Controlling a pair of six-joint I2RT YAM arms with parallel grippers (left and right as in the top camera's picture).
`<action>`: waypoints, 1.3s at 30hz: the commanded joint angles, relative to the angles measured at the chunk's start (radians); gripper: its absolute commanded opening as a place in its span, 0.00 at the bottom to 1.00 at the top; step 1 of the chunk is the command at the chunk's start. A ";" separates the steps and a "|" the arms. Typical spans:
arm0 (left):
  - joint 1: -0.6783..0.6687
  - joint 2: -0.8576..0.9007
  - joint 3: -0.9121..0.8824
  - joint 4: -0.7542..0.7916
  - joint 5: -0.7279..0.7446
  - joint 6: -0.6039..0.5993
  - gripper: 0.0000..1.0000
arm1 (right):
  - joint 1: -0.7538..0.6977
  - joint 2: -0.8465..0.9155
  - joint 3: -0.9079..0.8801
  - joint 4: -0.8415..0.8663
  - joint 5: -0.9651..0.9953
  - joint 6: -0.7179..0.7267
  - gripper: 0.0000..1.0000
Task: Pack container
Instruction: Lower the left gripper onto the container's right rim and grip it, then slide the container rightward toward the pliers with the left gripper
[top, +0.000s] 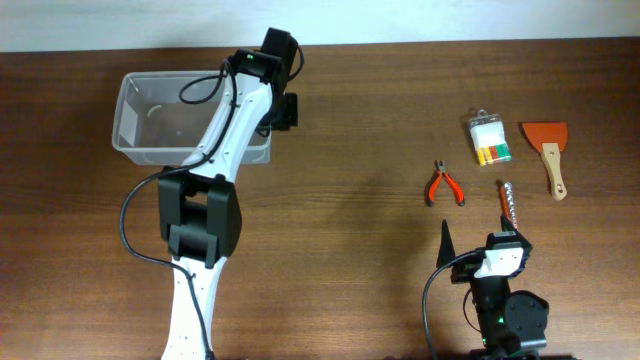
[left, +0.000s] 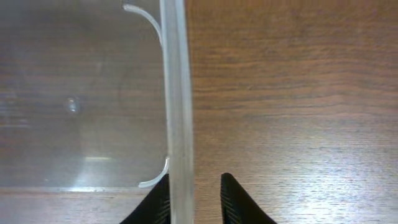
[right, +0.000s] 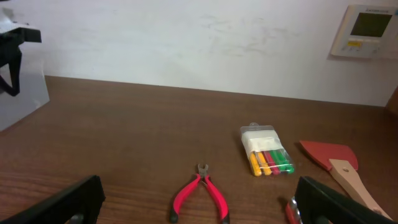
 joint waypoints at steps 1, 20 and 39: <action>0.007 0.003 0.063 -0.002 -0.007 0.027 0.22 | -0.008 -0.006 -0.005 -0.006 0.012 0.005 0.99; 0.007 0.003 0.072 -0.016 -0.007 0.027 0.02 | -0.008 -0.006 -0.005 -0.006 0.012 0.005 0.99; -0.043 0.003 0.282 -0.179 0.133 -0.085 0.02 | -0.008 -0.006 -0.005 -0.007 0.012 0.005 0.99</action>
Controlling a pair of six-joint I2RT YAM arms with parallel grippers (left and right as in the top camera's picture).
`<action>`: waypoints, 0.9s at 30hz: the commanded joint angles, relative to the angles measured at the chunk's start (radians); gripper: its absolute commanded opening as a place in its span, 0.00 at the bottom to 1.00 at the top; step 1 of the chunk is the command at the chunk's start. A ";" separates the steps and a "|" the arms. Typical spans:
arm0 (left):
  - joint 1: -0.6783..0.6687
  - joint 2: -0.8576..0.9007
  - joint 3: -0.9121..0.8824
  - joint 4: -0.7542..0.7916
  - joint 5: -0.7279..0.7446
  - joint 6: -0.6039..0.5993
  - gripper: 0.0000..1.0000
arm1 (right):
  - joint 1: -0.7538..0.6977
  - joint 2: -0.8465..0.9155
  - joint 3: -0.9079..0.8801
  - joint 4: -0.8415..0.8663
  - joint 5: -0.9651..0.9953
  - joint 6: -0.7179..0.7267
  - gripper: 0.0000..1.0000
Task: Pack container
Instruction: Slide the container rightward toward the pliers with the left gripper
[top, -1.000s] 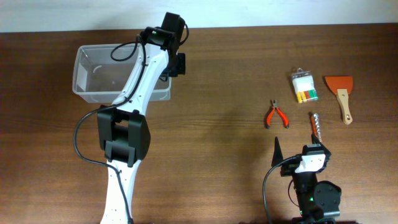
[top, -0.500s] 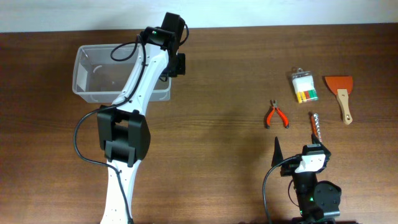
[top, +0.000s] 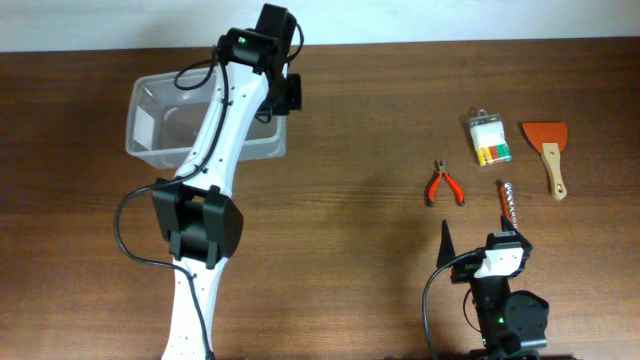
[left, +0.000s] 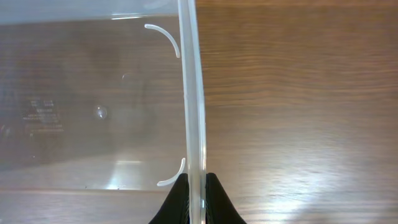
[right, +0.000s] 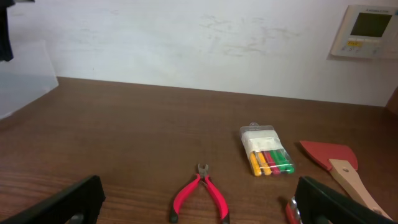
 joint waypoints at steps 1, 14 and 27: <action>-0.041 0.003 0.043 -0.020 0.042 -0.052 0.02 | -0.008 -0.006 -0.005 -0.006 0.012 0.005 0.99; -0.209 0.003 0.055 -0.119 0.039 -0.211 0.02 | -0.008 -0.006 -0.005 -0.006 0.012 0.005 0.99; -0.306 0.003 0.058 -0.058 0.132 -0.299 0.02 | -0.008 -0.006 -0.005 -0.006 0.012 0.005 0.99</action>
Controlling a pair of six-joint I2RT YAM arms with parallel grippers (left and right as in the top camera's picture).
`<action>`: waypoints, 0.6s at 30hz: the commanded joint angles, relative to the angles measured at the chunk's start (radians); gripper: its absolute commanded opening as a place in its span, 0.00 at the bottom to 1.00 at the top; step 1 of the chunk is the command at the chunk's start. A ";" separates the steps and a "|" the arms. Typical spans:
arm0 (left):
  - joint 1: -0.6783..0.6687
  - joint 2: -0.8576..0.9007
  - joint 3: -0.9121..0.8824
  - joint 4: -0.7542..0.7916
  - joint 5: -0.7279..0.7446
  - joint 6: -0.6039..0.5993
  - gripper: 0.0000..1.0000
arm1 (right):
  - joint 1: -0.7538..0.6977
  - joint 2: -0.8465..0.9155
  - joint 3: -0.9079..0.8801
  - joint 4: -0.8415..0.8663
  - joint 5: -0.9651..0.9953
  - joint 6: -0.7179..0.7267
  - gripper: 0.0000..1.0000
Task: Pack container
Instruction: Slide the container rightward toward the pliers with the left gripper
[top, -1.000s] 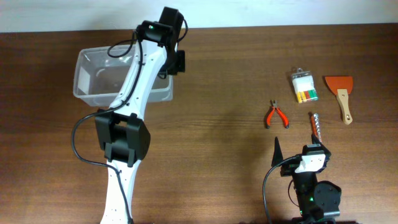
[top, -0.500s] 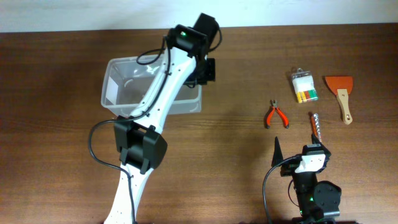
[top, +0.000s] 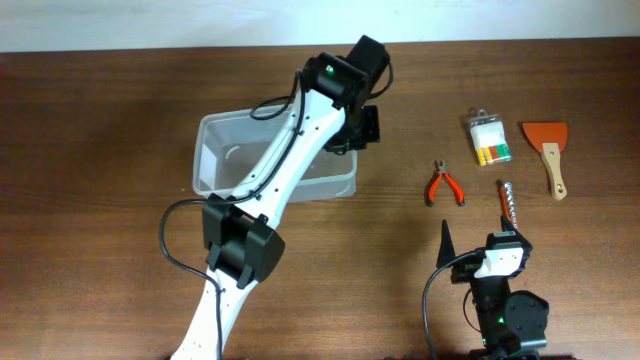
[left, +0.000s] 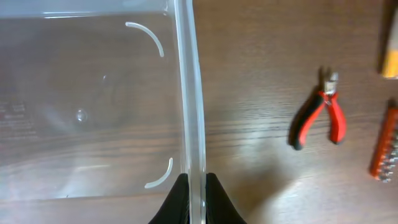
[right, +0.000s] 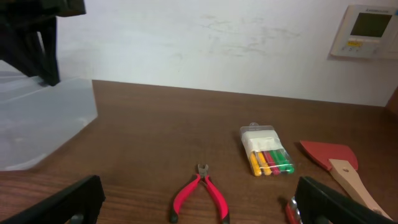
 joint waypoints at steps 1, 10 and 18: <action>-0.027 0.003 0.027 0.034 0.029 -0.017 0.02 | -0.008 -0.006 -0.005 -0.006 0.012 0.004 0.99; -0.071 0.003 0.027 0.071 -0.022 -0.016 0.02 | -0.008 -0.006 -0.005 -0.006 0.012 0.004 0.99; -0.106 0.003 0.027 0.083 -0.125 -0.016 0.02 | -0.008 -0.006 -0.005 -0.006 0.012 0.004 0.99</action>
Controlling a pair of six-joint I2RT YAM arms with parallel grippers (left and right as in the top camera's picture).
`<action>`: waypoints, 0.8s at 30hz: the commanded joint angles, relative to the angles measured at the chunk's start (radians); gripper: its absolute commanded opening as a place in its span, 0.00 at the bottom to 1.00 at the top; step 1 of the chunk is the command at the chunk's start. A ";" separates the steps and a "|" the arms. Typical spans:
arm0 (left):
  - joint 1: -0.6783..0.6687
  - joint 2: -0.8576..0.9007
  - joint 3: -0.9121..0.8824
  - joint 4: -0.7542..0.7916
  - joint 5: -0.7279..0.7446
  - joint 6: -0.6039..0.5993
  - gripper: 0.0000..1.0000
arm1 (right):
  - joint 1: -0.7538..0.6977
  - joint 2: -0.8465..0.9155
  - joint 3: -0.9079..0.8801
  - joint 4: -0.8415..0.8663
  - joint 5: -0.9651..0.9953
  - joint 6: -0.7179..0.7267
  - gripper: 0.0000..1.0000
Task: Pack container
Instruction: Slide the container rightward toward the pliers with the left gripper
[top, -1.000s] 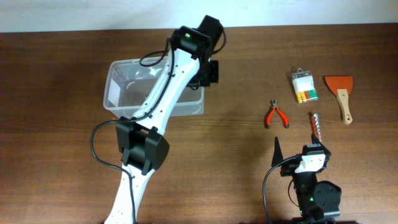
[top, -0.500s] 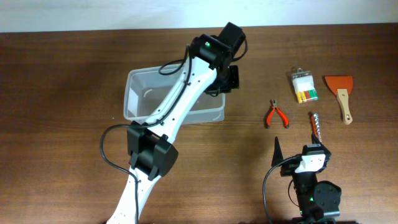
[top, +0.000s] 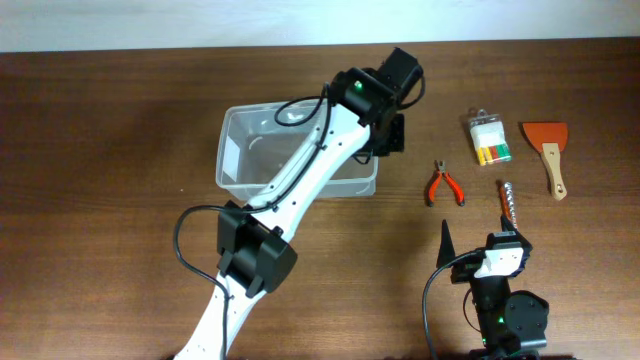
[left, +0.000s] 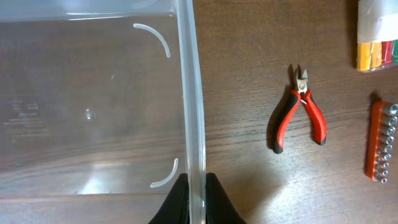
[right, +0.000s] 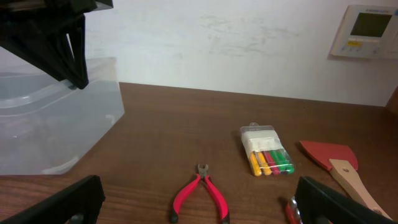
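Observation:
A clear plastic container (top: 295, 152) sits mid-table, empty. My left gripper (top: 390, 135) (left: 196, 205) is shut on the container's right wall (left: 191, 112). To the right lie red-handled pliers (top: 444, 184) (left: 298, 115) (right: 200, 198), a pack of coloured markers (top: 490, 140) (right: 266, 151), an orange bit holder (top: 508, 203) (left: 382, 142) and an orange scraper with a wooden handle (top: 548, 150) (right: 339, 165). My right gripper (right: 199, 211) stands open near the front edge, pliers lying ahead of it.
The white wall runs along the table's far edge, with a wall panel (right: 369, 31) at the right. The right arm's base (top: 505, 310) stands at the front right.
My left gripper, still shut on the container's right wall, has moved further right with it; the container now lies close to the pliers. The right arm has not moved.
The container stood at the far left, with my left gripper open astride its right wall. Then the gripper was shut on that wall. The container has since shifted right in stages to mid-table, beside the tools. The right gripper stayed open and still.

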 joint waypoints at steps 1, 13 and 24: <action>-0.014 0.003 0.027 0.012 -0.045 -0.006 0.02 | -0.008 -0.006 -0.005 -0.006 0.012 0.004 0.99; -0.018 0.007 0.026 0.050 -0.066 -0.026 0.02 | -0.008 -0.006 -0.005 -0.006 0.012 0.004 0.99; -0.029 0.042 0.021 0.071 -0.071 -0.085 0.02 | -0.008 -0.006 -0.005 -0.006 0.012 0.004 0.99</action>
